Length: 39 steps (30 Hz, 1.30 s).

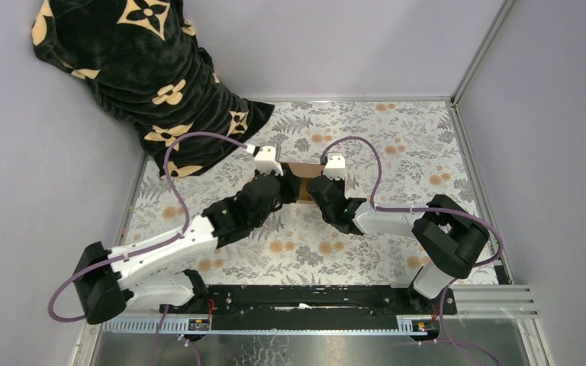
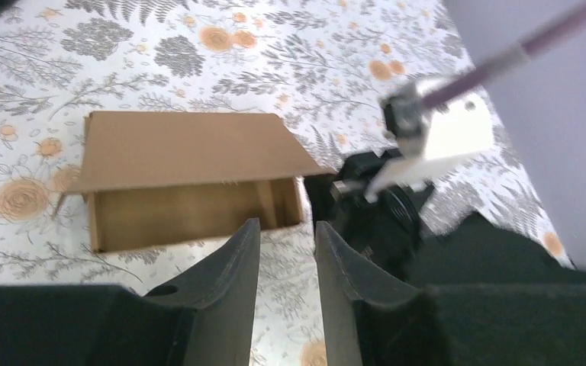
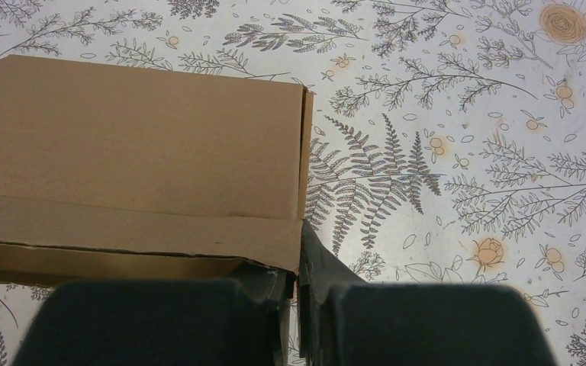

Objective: Fold the paper box

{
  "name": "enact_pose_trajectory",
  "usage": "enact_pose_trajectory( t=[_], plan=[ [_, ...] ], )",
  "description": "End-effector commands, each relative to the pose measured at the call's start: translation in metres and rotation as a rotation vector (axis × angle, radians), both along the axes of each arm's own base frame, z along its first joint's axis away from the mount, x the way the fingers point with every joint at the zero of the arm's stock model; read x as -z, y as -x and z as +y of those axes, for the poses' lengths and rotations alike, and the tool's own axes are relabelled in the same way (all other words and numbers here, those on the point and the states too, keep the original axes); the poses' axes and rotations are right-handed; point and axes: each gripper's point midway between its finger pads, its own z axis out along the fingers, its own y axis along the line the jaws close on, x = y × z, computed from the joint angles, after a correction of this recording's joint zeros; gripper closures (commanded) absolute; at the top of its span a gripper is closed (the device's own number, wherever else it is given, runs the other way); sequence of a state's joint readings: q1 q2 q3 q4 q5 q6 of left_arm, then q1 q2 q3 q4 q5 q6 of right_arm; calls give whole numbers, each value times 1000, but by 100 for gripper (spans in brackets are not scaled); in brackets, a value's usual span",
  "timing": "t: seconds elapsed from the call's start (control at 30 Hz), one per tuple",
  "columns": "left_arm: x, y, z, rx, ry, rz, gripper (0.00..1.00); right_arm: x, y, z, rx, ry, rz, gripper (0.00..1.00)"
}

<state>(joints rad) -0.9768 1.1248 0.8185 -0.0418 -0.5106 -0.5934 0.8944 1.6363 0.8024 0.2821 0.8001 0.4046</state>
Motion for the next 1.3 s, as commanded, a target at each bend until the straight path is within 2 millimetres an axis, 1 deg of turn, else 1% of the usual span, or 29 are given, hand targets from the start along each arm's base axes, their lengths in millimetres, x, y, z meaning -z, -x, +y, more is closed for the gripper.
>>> enact_pose_trajectory(
  t=[0.0,0.03,0.1,0.2,0.27,0.33,0.4,0.43,0.47,0.53,0.6,0.63,0.77,0.9,1.03,1.07,1.13,1.27],
  plan=[
    [17,-41,3,-32,-64,24,60,11,5,-6,-16,54,18,100],
    [23,-50,3,-35,-60,35,60,11,6,-5,-21,54,19,100],
    [42,-66,2,-28,-67,76,61,12,6,-5,-22,58,20,100],
    [72,-83,2,-27,-91,130,62,13,6,-5,-29,62,20,100],
    [89,-92,2,-32,-96,157,63,15,6,-4,-35,59,20,100],
    [101,-96,0,-28,-104,182,64,16,7,-4,-43,58,23,100],
    [109,-97,-2,-25,-108,193,64,17,9,-4,-50,55,25,100],
    [113,-98,-3,-24,-114,199,64,17,10,-3,-58,51,25,95],
    [116,-99,-3,-25,-122,205,64,16,10,-3,-66,48,24,87],
    [121,-99,-2,-29,-134,210,64,16,11,-2,-78,40,26,69],
    [123,-100,0,-35,-140,212,64,14,14,-1,-92,29,27,54],
    [124,-101,0,-39,-145,212,64,13,15,0,-102,21,26,50],
    [128,-105,0,-45,-173,219,64,5,23,6,-172,-18,29,45],
    [136,-110,-2,-45,-197,233,64,-1,37,5,-226,-63,46,41],
    [148,-113,-3,-44,-218,251,65,-5,56,-4,-254,-105,68,38],
    [150,-113,-3,-45,-220,253,65,-2,62,-9,-259,-112,78,36],
    [156,-112,-1,-45,-228,262,65,-1,71,-18,-258,-124,91,35],
    [170,-109,1,-43,-242,284,65,-9,83,-32,-250,-139,92,35]
  ],
)
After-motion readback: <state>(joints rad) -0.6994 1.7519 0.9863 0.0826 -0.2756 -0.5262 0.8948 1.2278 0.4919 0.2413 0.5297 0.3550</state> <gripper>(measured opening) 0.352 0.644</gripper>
